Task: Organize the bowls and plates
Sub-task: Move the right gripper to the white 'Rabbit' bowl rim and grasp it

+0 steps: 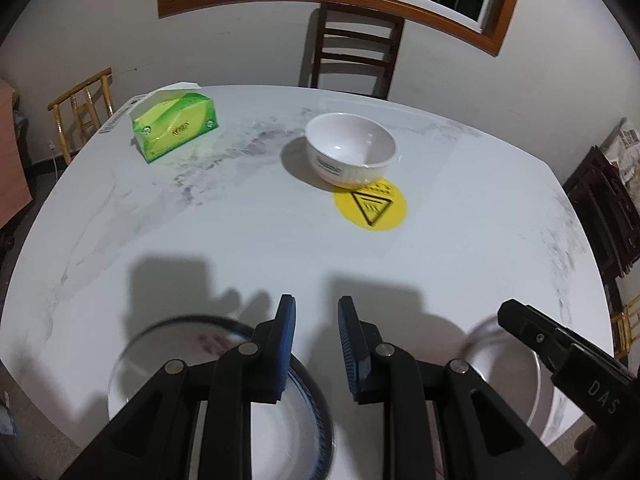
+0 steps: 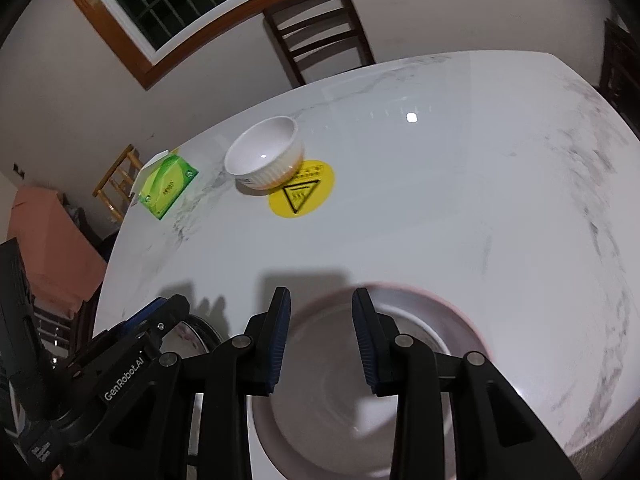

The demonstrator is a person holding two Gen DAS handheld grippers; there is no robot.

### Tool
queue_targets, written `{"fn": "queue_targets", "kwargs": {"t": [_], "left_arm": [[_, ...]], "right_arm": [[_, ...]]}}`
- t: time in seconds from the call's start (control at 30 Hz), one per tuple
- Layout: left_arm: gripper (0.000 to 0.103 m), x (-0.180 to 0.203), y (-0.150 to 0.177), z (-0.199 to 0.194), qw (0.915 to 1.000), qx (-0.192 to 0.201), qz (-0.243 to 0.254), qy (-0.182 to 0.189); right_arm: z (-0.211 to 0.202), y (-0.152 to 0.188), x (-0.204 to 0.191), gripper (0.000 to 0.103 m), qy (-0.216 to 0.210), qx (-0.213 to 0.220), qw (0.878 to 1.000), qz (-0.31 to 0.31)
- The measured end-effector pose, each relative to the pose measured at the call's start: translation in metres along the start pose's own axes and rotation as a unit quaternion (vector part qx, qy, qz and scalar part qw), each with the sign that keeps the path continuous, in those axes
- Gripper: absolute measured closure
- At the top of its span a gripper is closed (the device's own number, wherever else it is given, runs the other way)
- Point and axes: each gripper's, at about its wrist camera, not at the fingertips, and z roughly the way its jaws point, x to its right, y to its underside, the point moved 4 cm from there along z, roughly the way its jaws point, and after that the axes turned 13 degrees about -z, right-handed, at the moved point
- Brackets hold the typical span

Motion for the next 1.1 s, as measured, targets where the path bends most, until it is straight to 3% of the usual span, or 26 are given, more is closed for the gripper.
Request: {"fn": "queue_targets", "kwargs": {"t": [0.07, 0.3, 0.47, 0.73, 1.1], "left_arm": [[0.08, -0.005, -0.01, 0.005, 1.0, 0.0, -0.004, -0.003], [0.08, -0.027, -0.048, 0.029, 0.9964, -0.034, -0.061, 0.048], [0.08, -0.04, -0.083, 0.047, 0.9882, -0.048, -0.116, 0.088], [0.08, -0.037, -0.134, 0.082, 0.9734, -0.058, -0.176, 0.135], [0.08, -0.02, -0.161, 0.129, 0.9681, -0.081, -0.191, 0.14]], "right_arm": [[0.007, -0.009, -0.004, 0.072, -0.004, -0.002, 1.0, -0.006], [0.036, -0.044, -0.013, 0.072, -0.036, -0.014, 0.999, -0.005], [0.058, -0.07, -0.016, 0.072, -0.058, -0.016, 0.998, 0.006], [0.1, -0.111, -0.008, 0.072, -0.053, -0.026, 0.998, 0.032], [0.15, -0.147, 0.009, 0.072, -0.044, -0.046, 0.996, 0.061]]}}
